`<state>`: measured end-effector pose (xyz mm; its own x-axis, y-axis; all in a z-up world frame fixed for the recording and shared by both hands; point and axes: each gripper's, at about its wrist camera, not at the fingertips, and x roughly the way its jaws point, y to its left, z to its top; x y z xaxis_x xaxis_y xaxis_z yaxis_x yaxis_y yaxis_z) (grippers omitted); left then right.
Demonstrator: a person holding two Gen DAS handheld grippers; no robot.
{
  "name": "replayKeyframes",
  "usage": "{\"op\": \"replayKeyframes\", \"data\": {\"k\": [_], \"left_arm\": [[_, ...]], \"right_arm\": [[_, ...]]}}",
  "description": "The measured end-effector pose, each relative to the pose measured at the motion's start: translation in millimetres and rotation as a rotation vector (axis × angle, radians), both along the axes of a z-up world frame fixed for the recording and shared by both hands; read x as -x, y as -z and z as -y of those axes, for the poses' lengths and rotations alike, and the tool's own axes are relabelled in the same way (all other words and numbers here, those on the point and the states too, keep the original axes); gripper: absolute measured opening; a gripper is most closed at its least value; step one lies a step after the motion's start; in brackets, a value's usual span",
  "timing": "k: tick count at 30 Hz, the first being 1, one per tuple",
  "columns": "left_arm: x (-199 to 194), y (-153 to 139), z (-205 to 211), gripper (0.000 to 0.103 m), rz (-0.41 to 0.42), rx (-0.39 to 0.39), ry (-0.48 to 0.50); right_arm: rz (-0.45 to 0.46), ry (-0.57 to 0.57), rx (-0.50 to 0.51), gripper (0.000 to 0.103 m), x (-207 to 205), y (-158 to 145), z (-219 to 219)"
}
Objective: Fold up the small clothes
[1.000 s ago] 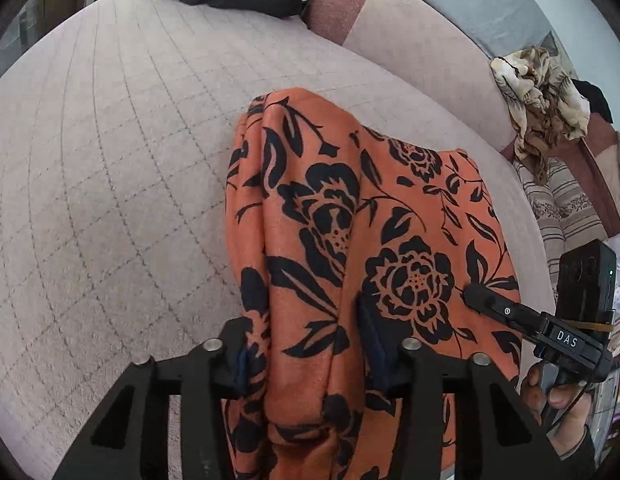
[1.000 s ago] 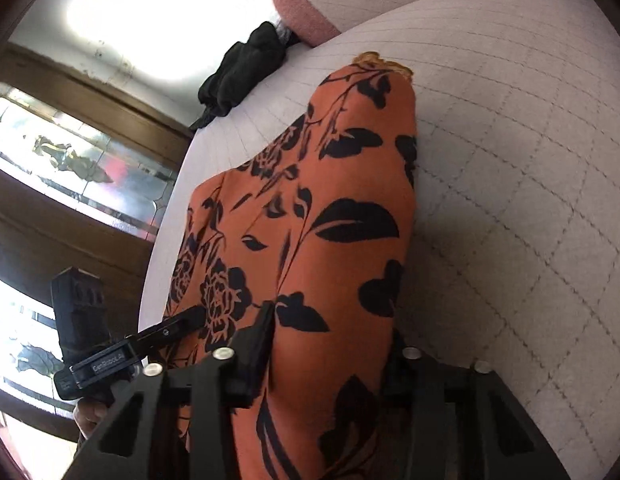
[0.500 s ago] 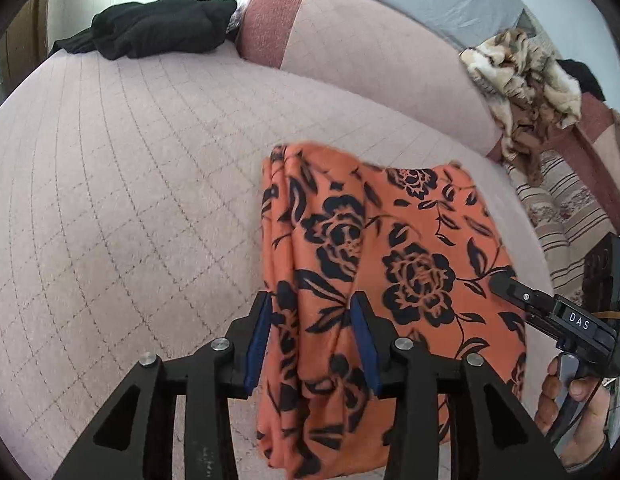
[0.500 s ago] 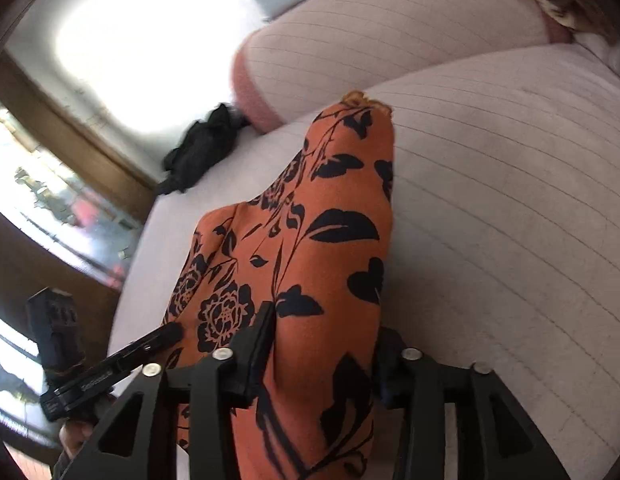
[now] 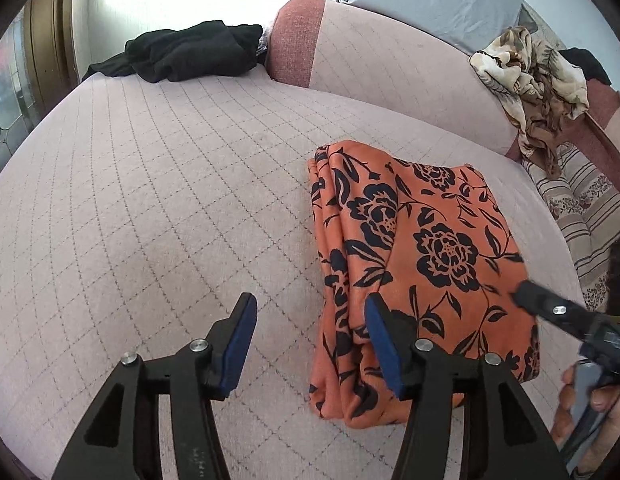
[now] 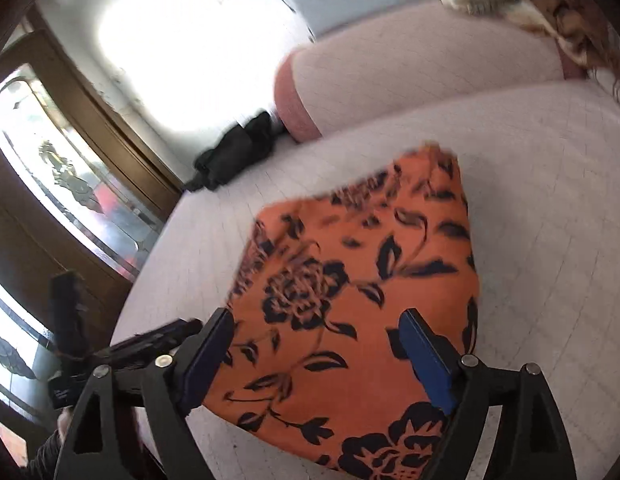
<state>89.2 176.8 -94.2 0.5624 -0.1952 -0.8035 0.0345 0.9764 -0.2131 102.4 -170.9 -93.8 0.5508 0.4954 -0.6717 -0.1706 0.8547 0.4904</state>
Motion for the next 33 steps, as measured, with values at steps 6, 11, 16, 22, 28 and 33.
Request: {"op": "replayKeyframes", "data": {"k": [6,11,16,22,28,33], "left_arm": [[49,-20,-19,0.078,0.069,-0.068,-0.042],[84,-30,-17,0.078,0.075,-0.051,-0.032],[115,-44,-15,0.084,0.108,-0.064,-0.054],[136,-61,-6,0.091,0.161,-0.089,-0.075],[145,-66,9,0.092,0.189,-0.148,-0.071],[140,-59,20,0.092,0.146,-0.227,-0.05]], "right_arm": [[0.094,0.071,0.07,0.088,48,-33,-9],[0.181,0.103,0.227,0.099,114,-52,-22],[0.169,0.164,0.301,0.1,162,-45,-17],[0.203,0.195,0.362,0.1,186,-58,-20],[0.209,0.196,0.441,0.101,186,-66,-26],[0.194,0.216,0.446,0.101,183,-64,-22]]}}
